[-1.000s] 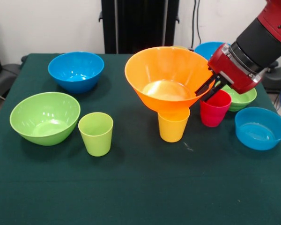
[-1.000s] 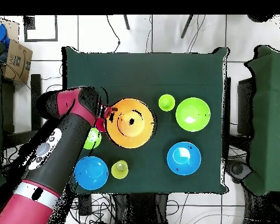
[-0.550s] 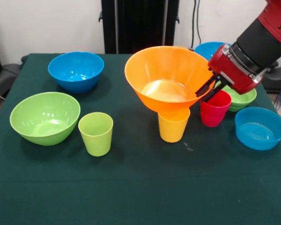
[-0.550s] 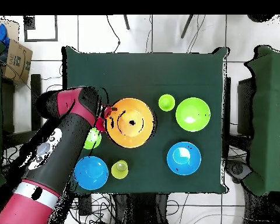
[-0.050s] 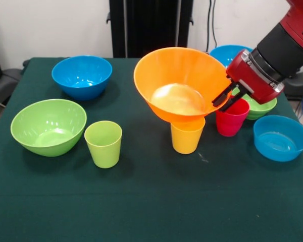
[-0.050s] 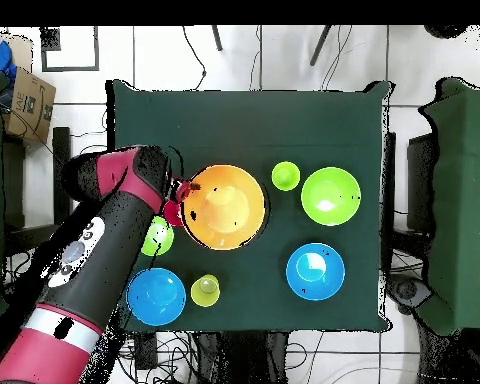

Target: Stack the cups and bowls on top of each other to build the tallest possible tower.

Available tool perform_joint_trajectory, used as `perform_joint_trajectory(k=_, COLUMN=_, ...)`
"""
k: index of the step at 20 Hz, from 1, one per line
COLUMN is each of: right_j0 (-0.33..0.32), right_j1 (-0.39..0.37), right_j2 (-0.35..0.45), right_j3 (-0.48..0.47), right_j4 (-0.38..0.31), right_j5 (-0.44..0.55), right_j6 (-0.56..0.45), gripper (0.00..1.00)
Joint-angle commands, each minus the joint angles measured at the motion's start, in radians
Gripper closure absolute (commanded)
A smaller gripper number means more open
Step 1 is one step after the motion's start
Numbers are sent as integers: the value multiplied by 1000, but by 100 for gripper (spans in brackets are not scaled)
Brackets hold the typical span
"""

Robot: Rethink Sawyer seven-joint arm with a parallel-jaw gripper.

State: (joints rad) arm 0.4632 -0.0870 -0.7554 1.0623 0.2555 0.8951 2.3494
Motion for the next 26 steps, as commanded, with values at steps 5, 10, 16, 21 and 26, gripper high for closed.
perform_joint_trajectory(k=5, right_j0=-11, right_j1=62, right_j2=108, right_j3=-83, right_j4=50, right_j5=74, right_j6=220, gripper=100)
perform_joint_trajectory(k=10, right_j0=-12, right_j1=61, right_j2=111, right_j3=-88, right_j4=55, right_j5=78, right_j6=224, gripper=100)
perform_joint_trajectory(k=16, right_j0=-21, right_j1=34, right_j2=122, right_j3=-97, right_j4=77, right_j5=120, right_j6=213, gripper=100)
perform_joint_trajectory(k=21, right_j0=-39, right_j1=-4, right_j2=136, right_j3=-93, right_j4=89, right_j5=153, right_j6=176, gripper=100)
perform_joint_trajectory(k=26, right_j0=-46, right_j1=-25, right_j2=146, right_j3=-77, right_j4=98, right_j5=154, right_j6=155, gripper=100)
